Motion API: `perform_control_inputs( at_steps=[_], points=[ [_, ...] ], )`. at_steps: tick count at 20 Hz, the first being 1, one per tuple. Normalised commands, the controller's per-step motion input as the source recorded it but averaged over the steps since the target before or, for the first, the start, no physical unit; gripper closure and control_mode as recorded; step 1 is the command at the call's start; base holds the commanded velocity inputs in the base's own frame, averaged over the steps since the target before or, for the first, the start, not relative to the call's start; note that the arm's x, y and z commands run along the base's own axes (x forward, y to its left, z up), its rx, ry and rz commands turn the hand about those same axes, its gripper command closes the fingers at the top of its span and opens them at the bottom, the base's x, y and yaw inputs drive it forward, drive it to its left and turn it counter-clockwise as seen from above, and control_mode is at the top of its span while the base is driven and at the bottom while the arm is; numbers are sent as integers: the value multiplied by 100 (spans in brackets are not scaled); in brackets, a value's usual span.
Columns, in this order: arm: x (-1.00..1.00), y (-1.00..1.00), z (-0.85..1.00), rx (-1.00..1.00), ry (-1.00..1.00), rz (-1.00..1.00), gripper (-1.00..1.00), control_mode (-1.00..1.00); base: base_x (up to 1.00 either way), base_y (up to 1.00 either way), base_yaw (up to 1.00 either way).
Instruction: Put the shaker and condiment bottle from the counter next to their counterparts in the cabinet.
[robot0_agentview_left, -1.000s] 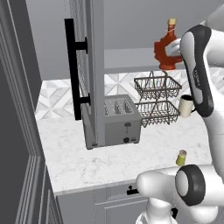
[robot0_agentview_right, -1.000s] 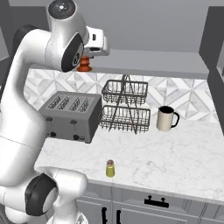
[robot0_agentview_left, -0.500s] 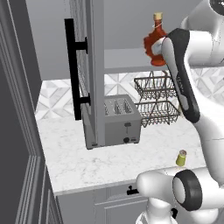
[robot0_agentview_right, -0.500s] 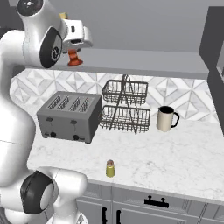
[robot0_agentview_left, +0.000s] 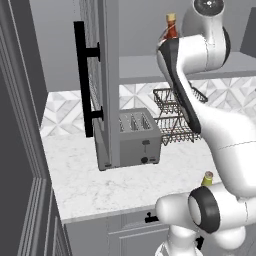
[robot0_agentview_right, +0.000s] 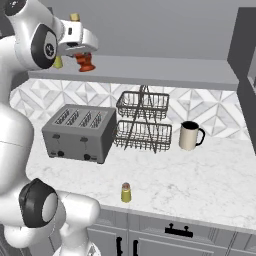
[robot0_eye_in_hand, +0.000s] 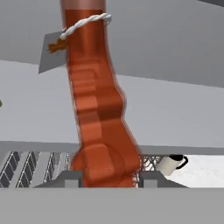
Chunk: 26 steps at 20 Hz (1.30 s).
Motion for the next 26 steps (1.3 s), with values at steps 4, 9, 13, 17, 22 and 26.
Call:
perform_control_inputs(
  at_steps=[4,9,13,17,22,26],
  points=[
    [19,13,-1,3,0,-1,100,-100,0,0,0],
    [2,5,-9,0,-5,15,100,-100,0,0,0],
    [1,0,0,5,-9,9,100,-100,0,0,0],
    [11,12,-29,-3,0,1,100,-100,0,0,0],
    [44,0,-41,12,-1,-3,100,-100,0,0,0],
    [23,0,-10,19,-3,-1,100,-100,0,0,0]
  ],
)
